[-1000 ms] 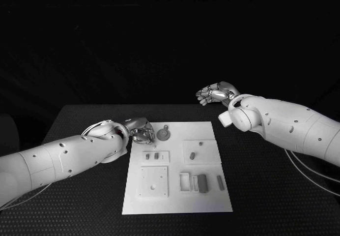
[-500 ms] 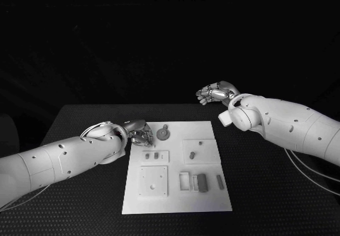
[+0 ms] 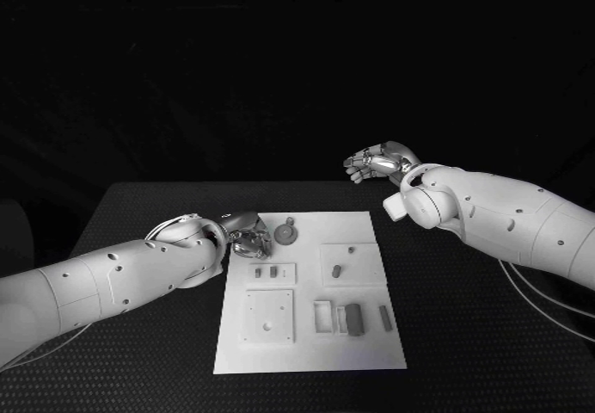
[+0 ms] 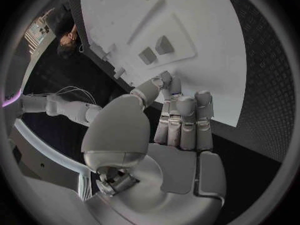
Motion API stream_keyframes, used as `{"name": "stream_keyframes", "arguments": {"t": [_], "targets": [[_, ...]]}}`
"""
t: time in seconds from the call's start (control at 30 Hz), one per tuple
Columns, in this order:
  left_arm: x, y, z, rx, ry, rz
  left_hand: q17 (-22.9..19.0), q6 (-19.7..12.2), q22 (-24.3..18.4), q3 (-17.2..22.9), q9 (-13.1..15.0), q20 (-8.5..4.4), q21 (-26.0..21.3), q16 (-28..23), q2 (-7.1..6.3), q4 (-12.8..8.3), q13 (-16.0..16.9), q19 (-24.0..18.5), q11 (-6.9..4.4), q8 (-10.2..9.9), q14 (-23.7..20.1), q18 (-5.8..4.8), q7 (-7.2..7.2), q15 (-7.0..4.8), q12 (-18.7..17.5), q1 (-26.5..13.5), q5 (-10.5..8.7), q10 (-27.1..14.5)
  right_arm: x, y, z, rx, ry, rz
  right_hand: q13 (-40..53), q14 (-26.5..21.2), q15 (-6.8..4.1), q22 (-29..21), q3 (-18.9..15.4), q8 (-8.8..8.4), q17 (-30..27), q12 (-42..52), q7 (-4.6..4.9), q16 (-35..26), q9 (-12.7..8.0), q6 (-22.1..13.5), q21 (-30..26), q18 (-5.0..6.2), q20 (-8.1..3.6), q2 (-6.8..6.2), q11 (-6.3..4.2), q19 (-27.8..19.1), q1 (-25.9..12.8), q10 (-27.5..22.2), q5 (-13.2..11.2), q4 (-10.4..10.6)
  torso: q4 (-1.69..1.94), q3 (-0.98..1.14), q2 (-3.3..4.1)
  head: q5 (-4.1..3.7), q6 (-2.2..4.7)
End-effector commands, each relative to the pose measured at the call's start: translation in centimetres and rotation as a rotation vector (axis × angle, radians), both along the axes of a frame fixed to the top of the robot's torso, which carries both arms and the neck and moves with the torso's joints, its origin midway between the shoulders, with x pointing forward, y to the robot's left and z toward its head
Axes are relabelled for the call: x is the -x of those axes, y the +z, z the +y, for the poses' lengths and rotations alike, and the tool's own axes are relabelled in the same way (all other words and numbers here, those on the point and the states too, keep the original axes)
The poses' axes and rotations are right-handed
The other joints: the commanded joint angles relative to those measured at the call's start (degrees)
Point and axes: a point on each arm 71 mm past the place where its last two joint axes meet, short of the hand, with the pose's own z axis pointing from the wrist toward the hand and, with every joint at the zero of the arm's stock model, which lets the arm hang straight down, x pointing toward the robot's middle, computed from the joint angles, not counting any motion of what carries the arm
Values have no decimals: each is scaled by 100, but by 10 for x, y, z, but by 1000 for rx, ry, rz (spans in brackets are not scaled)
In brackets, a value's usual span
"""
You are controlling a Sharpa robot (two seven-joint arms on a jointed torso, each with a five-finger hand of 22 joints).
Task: Assemble the parts on the task board
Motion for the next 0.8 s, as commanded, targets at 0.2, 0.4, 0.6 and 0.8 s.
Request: {"name": "stream_keyframes", "arguments": {"t": [0.2,0.4,0.6,0.8], "targets": [[2,-3,-3,1,-8,15,-7,60,100,40,9,-329,15,13,70,4,-6,30,-26,17,-18,67,6,-38,-10,14,30,23,0,1,2,1,14,-6,-6,-48,-6,8,-8,-11,6,-31,29,-23,-6,1,-35,86,8,11,39,-4,-31,1,23,18,7,-2,-1,-14,-1],[1,-3,-3,-3,0,16,-11,55,99,39,8,-328,15,13,75,6,-8,31,-25,15,-20,68,8,-37,-14,13,30,22,1,0,3,1,19,-2,-6,-48,-6,9,-7,-11,6,-31,29,-24,-6,2,-37,86,9,14,39,-3,-33,2,23,21,0,-6,2,-16,0],[0,-3,-2,-6,3,15,-12,54,98,39,8,-328,14,13,76,6,-9,32,-24,15,-20,68,8,-37,-15,13,31,24,1,0,3,0,20,-1,-6,-49,-5,11,-8,-11,6,-31,30,-24,-6,1,-38,85,9,14,40,-2,-36,1,22,24,0,-2,0,-21,-7],[-2,-4,2,-14,12,8,-14,52,98,39,8,-328,14,13,78,5,-9,33,-24,15,-21,68,9,-37,-17,15,33,24,1,0,3,0,21,0,-6,-49,-5,12,-8,-11,7,-32,30,-25,-6,1,-41,86,10,15,40,-2,-38,1,21,26,7,-1,1,-20,-9]]}}
